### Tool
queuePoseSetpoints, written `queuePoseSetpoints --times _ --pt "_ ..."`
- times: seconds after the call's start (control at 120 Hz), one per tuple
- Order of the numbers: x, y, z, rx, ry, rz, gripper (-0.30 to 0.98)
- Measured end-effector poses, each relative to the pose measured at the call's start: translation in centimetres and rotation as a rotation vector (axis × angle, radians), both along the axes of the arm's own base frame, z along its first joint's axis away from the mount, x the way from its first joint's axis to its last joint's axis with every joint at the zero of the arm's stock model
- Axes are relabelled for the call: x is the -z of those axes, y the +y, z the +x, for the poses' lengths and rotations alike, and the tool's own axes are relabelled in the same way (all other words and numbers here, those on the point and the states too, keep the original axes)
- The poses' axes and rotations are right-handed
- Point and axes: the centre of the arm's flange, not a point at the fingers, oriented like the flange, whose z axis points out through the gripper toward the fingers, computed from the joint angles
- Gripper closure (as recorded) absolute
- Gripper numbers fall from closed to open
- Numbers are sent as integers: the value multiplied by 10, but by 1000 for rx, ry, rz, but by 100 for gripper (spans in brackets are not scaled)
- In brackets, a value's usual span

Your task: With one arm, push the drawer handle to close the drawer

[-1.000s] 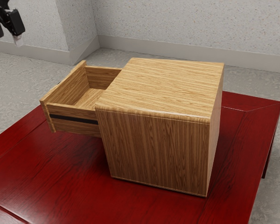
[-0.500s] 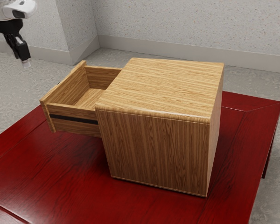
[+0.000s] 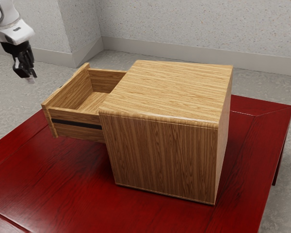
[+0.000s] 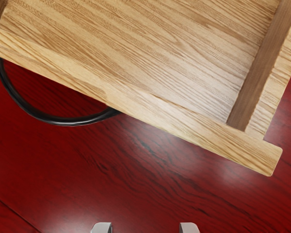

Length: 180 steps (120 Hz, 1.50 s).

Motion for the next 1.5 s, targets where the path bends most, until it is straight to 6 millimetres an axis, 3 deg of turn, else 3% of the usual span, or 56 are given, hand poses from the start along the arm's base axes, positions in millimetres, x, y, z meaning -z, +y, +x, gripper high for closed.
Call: queuePoseSetpoints --times 0.183,0.383,0.483,0.55,0.642,0.75,0.883,1.075,1.283,1.383,1.442,1.5 --pt "15 -2 7 195 -14 22 62" --pt "35 11 -1 364 -66 8 63" --pt "36 8 8 440 -119 37 64" --pt "51 22 18 455 -139 38 66" --pt "68 25 36 493 -168 47 71" --pt "71 29 50 524 -220 73 74" --pt "76 27 61 560 -255 104 77" --pt "91 20 62 604 -252 121 78" --pt "95 12 64 639 -262 130 80" --pt "99 4 65 659 -263 128 90" --pt "104 0 65 669 -251 124 79" --pt "107 -3 65 677 -245 123 79"
